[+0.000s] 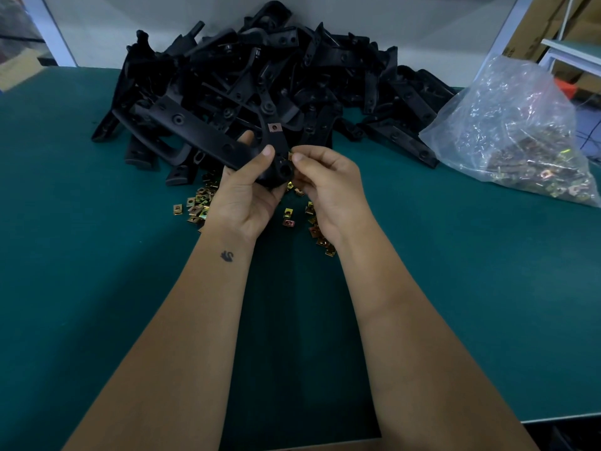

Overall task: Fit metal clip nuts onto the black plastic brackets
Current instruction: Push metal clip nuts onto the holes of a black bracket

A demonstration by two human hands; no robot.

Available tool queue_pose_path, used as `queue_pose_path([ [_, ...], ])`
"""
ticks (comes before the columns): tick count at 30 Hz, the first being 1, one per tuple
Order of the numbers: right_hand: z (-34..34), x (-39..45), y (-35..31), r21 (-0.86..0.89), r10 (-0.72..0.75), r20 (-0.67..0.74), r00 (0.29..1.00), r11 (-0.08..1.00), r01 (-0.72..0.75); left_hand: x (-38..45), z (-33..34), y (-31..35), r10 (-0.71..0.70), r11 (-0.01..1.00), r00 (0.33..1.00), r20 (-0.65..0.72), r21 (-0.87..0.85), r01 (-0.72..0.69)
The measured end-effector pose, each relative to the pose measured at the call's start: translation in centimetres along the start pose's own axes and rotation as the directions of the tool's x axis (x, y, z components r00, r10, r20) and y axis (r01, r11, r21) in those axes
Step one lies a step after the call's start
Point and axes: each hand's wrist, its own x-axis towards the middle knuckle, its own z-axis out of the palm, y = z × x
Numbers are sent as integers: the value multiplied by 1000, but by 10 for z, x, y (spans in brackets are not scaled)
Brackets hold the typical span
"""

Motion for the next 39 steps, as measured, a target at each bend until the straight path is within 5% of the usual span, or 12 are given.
queue_pose_path([
  [23, -3, 1, -3, 189, 60, 118, 991, 978, -82, -2, -1, 0, -54, 998, 998, 44, 33, 53],
  [34, -10, 1, -5, 40, 36, 137, 990, 998, -42, -6, 1, 2, -162, 986, 982, 100, -12, 164],
  [39, -15, 3, -2, 2, 71, 132, 989, 997, -72, -6, 2, 3, -170, 977, 983, 73, 142, 159],
])
